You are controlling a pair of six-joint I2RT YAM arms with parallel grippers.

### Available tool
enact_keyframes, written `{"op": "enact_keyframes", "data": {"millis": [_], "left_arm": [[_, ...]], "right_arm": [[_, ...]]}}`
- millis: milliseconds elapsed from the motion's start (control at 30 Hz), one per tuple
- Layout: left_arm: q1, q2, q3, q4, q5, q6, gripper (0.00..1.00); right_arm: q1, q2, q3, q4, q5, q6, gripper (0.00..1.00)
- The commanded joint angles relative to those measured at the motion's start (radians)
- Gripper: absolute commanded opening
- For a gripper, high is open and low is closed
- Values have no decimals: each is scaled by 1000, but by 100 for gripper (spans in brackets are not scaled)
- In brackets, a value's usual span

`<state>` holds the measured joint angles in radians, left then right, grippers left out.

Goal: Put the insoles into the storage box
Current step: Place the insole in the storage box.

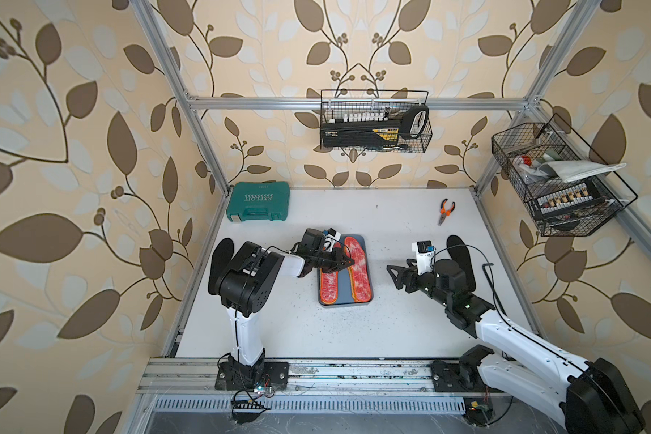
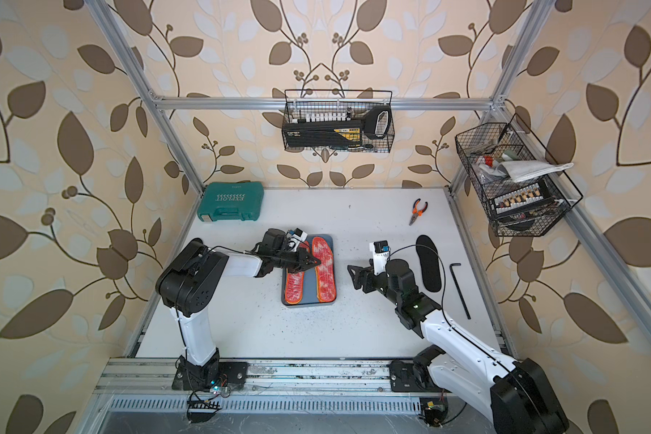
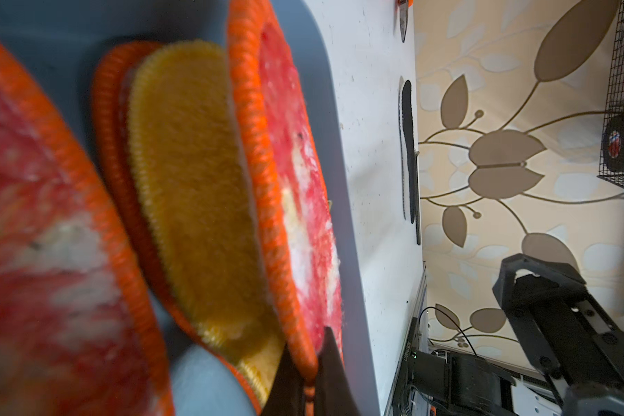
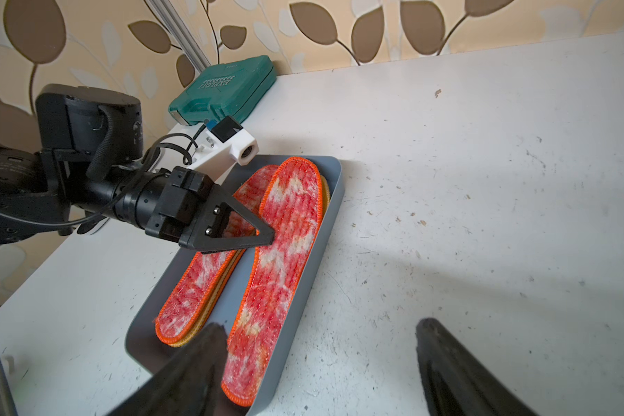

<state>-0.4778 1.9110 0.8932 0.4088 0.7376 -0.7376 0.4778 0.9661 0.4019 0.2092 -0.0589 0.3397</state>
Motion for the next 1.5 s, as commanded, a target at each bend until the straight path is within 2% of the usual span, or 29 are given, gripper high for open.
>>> {"op": "enact_keyframes", "data": {"millis": [0, 267, 533, 700, 833, 967, 1200, 1367, 1467], "left_arm": [[-6, 5, 46, -26, 4, 34, 11], [-11, 22, 67, -34, -1, 29, 15], [-15, -16, 69, -94, -33, 36, 41], [-21, -96, 85, -200, -77, 79, 50], [-26, -168, 113, -322, -133, 133, 53], [-25, -247, 129, -457, -238, 188, 56], [-1, -437, 63, -617, -530, 243, 61], [108, -580, -9, -693, -655, 259, 68], [197, -633, -34, -762, -705, 257, 68]], "right_arm": [[5, 11, 36, -11, 7, 3, 85], [5, 8, 36, -15, 8, 1, 84], [6, 3, 34, -14, 5, 2, 84], [6, 5, 35, -12, 2, 2, 85], [5, 6, 36, -11, -1, 3, 85], [6, 4, 35, -13, 0, 3, 85], [6, 17, 41, -17, -7, -3, 85], [31, 32, 51, -19, -8, -13, 85], [74, 78, 86, -49, 27, -36, 84]]}}
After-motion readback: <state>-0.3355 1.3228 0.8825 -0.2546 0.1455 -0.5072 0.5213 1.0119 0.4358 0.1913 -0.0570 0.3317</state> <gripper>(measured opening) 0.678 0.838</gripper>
